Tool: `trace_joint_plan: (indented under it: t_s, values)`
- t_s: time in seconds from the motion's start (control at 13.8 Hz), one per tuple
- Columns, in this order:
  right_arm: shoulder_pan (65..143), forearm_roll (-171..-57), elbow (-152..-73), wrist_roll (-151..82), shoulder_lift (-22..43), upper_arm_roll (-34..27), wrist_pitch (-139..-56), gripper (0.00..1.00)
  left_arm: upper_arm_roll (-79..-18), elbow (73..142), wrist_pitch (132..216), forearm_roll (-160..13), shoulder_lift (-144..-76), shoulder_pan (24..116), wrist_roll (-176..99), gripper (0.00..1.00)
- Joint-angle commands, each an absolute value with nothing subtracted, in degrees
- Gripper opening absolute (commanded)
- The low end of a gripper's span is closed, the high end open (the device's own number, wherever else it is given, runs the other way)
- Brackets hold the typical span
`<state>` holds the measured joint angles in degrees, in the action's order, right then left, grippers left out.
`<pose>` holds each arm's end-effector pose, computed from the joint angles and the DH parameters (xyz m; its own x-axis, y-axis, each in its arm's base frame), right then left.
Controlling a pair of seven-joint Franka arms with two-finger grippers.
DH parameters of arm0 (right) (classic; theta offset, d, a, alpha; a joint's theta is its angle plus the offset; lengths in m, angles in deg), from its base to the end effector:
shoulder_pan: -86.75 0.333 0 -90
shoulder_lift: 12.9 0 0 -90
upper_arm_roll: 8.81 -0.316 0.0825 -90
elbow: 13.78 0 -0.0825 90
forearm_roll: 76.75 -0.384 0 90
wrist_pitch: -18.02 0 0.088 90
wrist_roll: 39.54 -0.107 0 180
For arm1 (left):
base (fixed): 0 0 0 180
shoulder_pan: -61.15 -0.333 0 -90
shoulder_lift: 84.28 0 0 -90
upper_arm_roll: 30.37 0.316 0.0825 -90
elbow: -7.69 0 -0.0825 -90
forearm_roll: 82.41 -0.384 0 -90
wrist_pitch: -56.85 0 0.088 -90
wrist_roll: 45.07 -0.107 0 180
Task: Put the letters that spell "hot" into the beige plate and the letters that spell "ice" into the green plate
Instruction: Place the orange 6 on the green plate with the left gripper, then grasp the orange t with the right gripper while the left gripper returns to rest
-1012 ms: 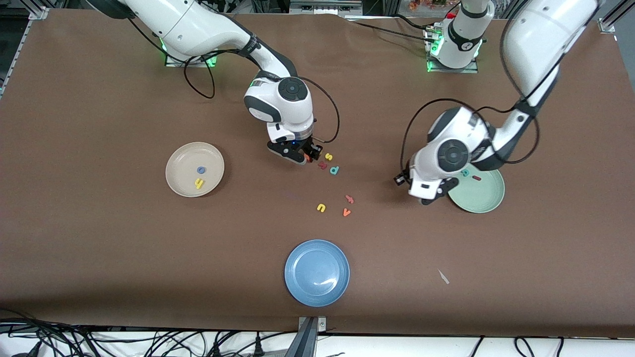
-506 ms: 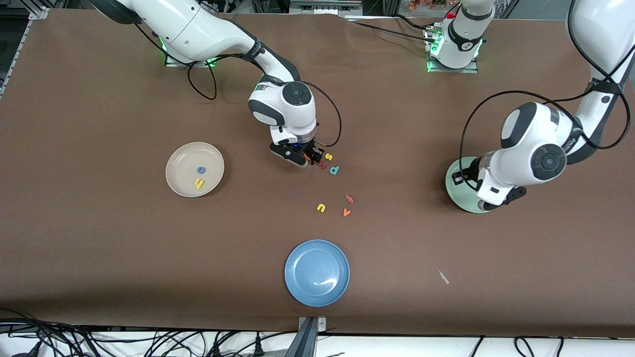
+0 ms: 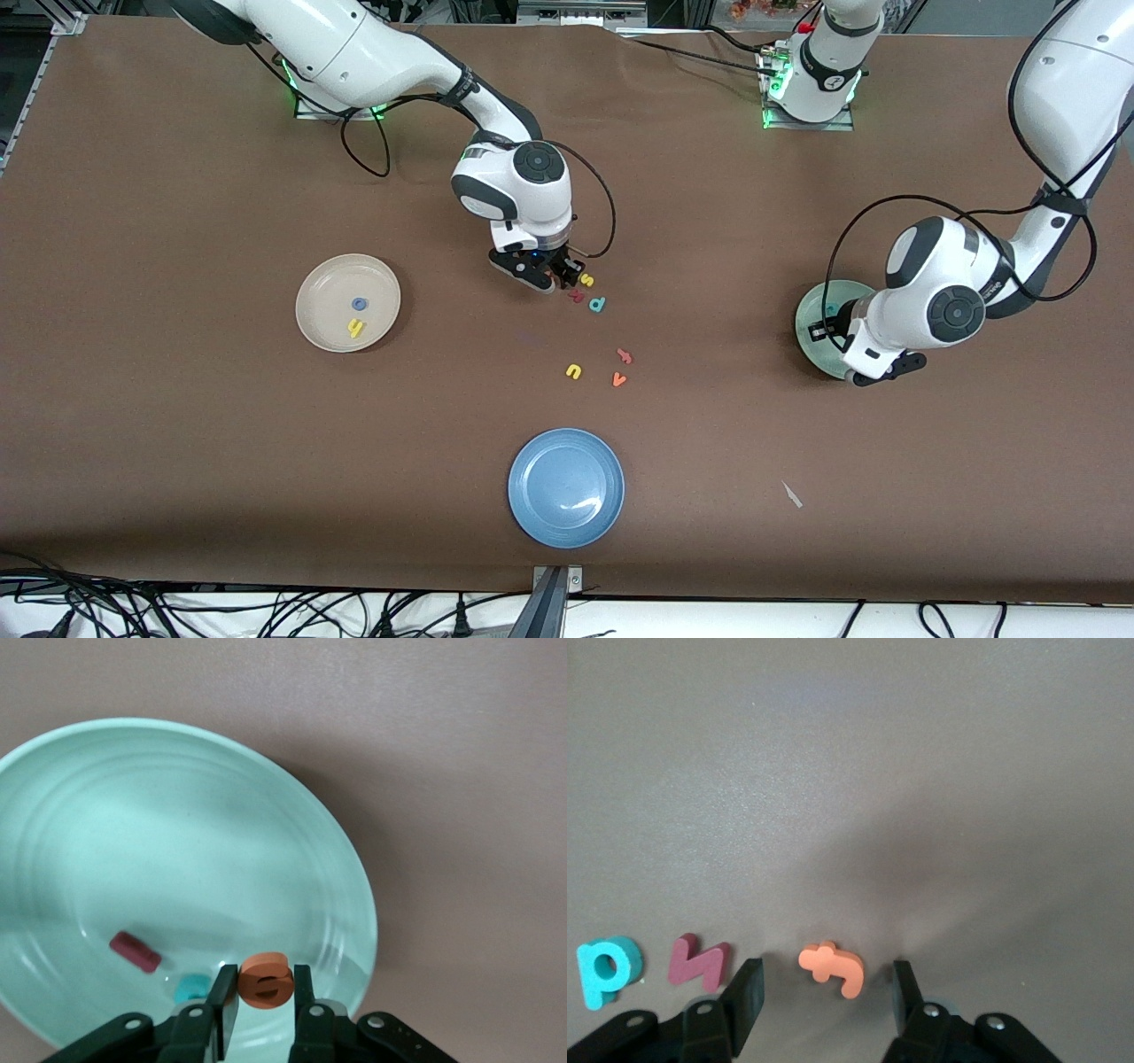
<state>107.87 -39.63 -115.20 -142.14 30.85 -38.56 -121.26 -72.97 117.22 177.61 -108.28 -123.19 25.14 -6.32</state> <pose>0.4369 0.4918 0.1760 0.8555 -0.5127 0.0722 -0.5101 -0.8585 -0.0528 0.5925 -0.0367 0.1974 0.9122 0.3118 -0.2660 0.3108 -0.9493 -0.0468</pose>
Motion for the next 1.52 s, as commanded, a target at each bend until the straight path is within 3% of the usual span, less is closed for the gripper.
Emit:
trace_joint_plan:
  t_s: [0.0,0.29,0.65,1.08,1.37,1.45]
  values:
    - [108.6,-38.1,-113.5,-143.7,31.9,-38.3,-120.5,0.66,-73.2,116.7,177.3,-109.7,-122.6,24.8,-7.4,1.0]
    - [108.6,-37.8,-113.5,-143.7,31.9,-38.3,-120.5,0.64,-74.5,114.8,170.3,-109.2,-114.4,25.0,-7.2,1.0]
    - [108.5,-36.8,-113.5,-143.7,32.0,-38.3,-120.6,0.58,-79.6,98.3,148.0,-109.0,-112.8,25.8,-11.2,1.0]
    - [108.5,-36.0,-113.5,-143.6,32.1,-38.2,-120.6,0.39,-80.4,83.6,137.3,-108.8,-114.5,30.6,-12.3,1.0]
    - [108.4,-36.0,-113.5,-143.6,32.2,-38.2,-120.6,0.14,-78.0,74.0,133.2,-109.0,-117.8,34.6,-12.3,1.0]
    - [108.4,-36.0,-113.6,-143.6,32.1,-38.2,-120.5,0.12,-77.7,73.5,133.3,-109.0,-117.8,34.9,-12.3,1.0]
